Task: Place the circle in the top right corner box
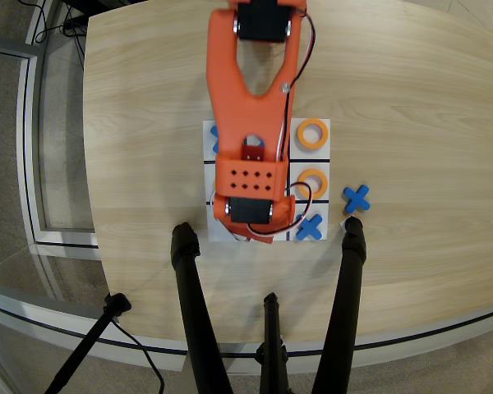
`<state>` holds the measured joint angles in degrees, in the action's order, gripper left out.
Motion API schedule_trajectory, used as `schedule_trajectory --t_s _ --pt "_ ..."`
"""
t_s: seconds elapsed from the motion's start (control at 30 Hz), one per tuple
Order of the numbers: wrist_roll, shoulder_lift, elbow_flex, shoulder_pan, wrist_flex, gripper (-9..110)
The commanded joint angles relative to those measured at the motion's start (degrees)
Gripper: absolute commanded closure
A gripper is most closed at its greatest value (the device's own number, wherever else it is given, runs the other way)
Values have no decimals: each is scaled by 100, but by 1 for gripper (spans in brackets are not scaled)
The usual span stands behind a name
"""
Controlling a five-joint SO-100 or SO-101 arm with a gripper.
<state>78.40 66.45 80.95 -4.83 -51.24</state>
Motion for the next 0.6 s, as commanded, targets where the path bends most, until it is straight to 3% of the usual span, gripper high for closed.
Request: schedule_trajectory --t_s 0.0,0.57 --pt "-35 -334 -677 -53 18 102" --pt "-18 -1020 -1661 -220 -255 102"
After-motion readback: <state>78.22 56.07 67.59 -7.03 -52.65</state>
